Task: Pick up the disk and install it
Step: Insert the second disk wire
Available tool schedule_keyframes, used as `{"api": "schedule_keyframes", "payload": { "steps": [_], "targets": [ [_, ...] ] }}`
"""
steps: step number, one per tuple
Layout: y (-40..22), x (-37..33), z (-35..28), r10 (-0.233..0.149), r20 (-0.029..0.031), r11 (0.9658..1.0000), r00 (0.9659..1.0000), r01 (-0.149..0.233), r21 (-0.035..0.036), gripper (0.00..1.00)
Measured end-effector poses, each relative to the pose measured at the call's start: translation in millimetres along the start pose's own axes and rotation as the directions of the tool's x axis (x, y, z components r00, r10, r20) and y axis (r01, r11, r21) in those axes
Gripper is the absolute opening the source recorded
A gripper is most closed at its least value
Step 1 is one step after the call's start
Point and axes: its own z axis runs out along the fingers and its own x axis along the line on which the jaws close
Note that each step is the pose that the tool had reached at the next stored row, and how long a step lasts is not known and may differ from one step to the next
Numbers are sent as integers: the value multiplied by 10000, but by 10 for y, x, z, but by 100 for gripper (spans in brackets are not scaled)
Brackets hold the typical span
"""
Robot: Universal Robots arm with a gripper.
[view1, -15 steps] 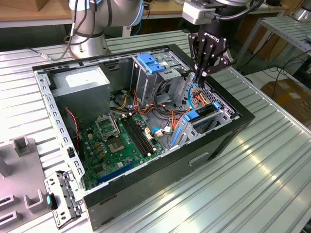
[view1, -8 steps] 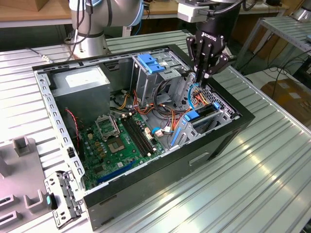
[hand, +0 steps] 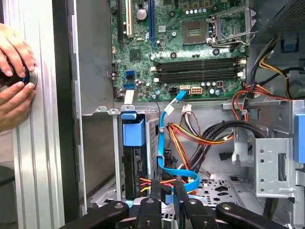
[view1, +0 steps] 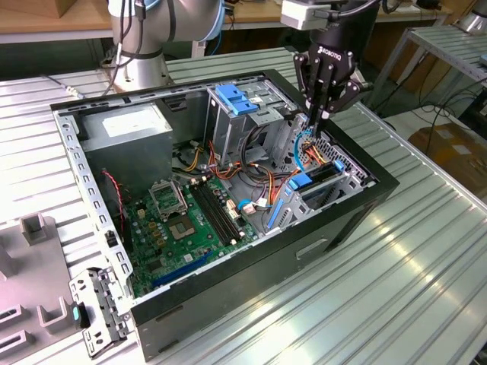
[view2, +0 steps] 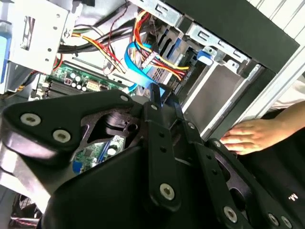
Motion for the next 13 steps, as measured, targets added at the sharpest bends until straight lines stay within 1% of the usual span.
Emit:
{"api": "schedule_keyframes", "payload": {
  "steps": [1, 2, 3, 4, 5, 6, 7, 8, 9, 10, 11, 12, 13],
  "targets": [
    [1, -10, 23, -3, -134, 10000, 9999, 3, 6, 25],
    [2, -17, 39, -5, -209, 10000, 9998, 5, 9, 25],
    [3, -35, 72, -8, -326, 10000, 9995, 8, 14, 25],
    [4, -46, 93, -9, -388, 10000, 9992, 9, 17, 25],
    [5, -53, 106, -10, -435, 10000, 9991, 11, 19, 25],
    [6, -64, 125, -11, -504, 10000, 9987, 13, 22, 25],
    [6, -83, 138, -14, -597, 10000, 9982, 15, 25, 25],
    [6, -100, 149, -15, -663, 10000, 9978, 17, 28, 24],
    [7, -119, 166, -16, -735, 10000, 9973, 19, 32, 16],
    [8, -127, 174, -16, -760, 10000, 9971, 19, 32, 16],
    [8, -128, 176, -17, -764, 10000, 9971, 19, 33, 16],
    [9, -115, 187, -16, -732, 10000, 9973, 19, 35, 16],
    [8, -70, 206, -20, -631, 10000, 9980, 24, 63, 16]
  ]
}}
